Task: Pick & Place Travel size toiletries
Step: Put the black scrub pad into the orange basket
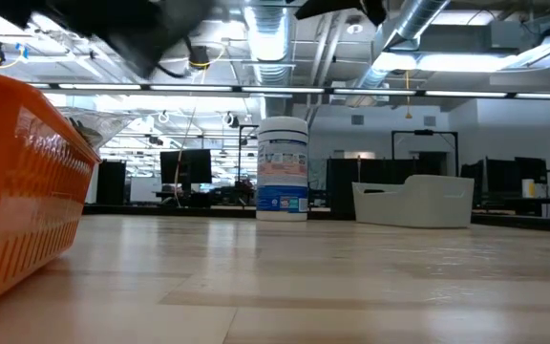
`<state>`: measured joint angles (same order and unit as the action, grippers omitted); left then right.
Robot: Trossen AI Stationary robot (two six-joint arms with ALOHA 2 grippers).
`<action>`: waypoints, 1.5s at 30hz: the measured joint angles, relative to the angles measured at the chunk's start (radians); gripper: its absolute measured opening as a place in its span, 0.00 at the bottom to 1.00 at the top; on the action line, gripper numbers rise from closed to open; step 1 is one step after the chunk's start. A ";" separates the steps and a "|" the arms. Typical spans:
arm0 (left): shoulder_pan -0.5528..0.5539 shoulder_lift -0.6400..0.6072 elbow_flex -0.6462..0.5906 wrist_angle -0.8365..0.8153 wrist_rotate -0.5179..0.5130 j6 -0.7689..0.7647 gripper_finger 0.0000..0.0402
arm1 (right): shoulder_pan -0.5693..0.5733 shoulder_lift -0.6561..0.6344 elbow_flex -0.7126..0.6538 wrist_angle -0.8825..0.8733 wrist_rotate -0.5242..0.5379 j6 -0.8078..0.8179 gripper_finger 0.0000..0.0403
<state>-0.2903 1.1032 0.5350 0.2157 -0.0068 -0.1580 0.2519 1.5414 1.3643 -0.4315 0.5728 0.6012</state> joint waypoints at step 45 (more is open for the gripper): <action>-0.330 0.117 0.000 -0.074 0.216 0.125 0.07 | 0.034 0.018 -0.001 -0.058 -0.003 0.062 0.29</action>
<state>-0.6205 1.2201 0.5346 0.1420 0.2095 -0.0331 0.2863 1.5593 1.3636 -0.4892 0.5701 0.6632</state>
